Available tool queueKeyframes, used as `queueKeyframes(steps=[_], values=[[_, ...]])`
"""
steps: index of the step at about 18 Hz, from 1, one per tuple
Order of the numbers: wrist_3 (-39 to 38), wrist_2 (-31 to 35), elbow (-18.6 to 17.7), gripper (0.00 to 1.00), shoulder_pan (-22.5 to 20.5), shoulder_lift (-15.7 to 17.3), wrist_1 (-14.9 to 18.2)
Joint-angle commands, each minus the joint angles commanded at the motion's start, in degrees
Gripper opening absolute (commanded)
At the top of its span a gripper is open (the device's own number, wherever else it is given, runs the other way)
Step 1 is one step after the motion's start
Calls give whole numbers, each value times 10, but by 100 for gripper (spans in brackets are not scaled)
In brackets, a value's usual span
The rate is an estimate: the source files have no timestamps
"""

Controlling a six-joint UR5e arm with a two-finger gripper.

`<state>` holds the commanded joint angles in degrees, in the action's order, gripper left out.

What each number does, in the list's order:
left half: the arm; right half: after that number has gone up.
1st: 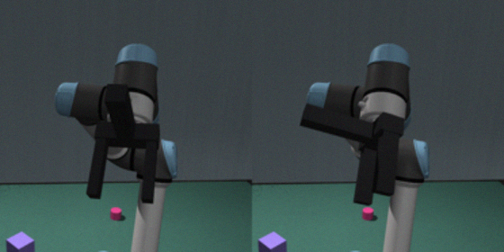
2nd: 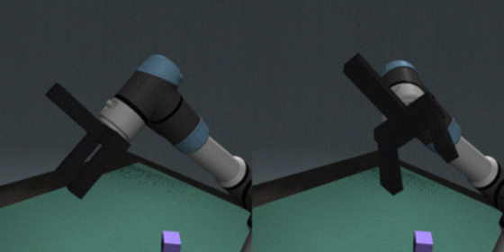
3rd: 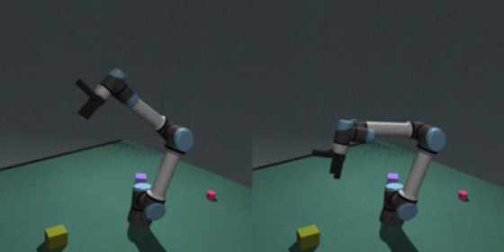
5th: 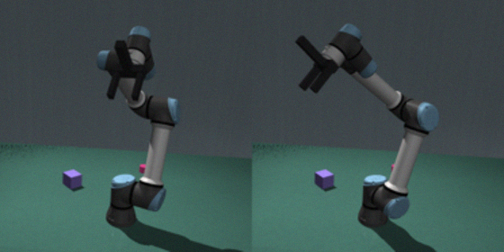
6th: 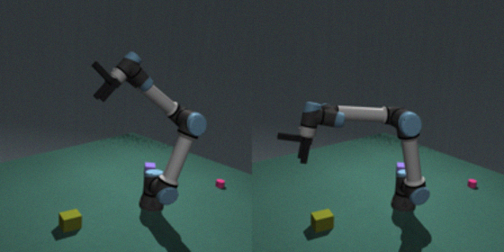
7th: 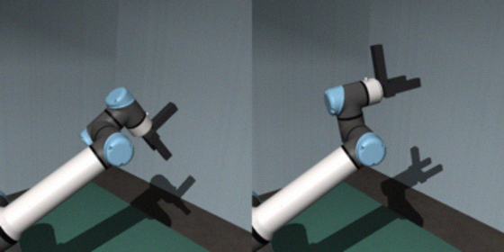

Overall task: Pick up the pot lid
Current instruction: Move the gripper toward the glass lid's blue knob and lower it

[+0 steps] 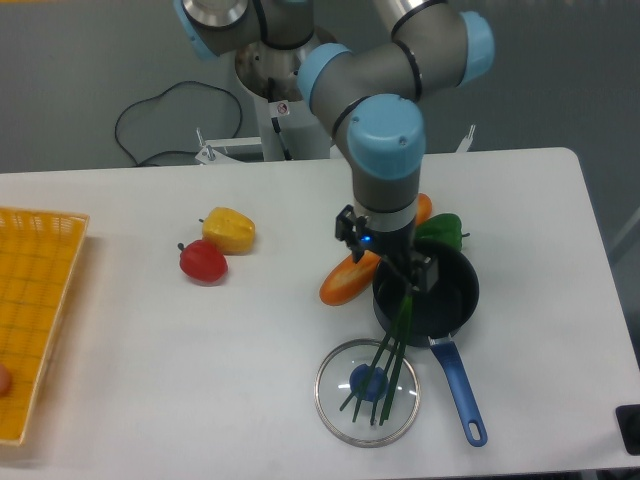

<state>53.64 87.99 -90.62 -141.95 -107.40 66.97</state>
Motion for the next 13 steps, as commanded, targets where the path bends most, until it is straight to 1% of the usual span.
queueKeyframes(steps=[1,3,6,7,8,9,11,12,13], values=[[-16,-7,-3,100,6,-1,-5],[-24,-13,-15,100,11,-2,-28],[-67,-13,-13,100,21,-18,-35],[-74,-14,-6,100,21,-18,-36],[-83,-30,9,100,19,-24,-38],[-98,-51,23,100,19,-37,-44],[-138,-56,46,100,22,-62,-73],[-149,-56,59,100,25,-69,-82],[-151,-56,72,100,27,-76,-82]])
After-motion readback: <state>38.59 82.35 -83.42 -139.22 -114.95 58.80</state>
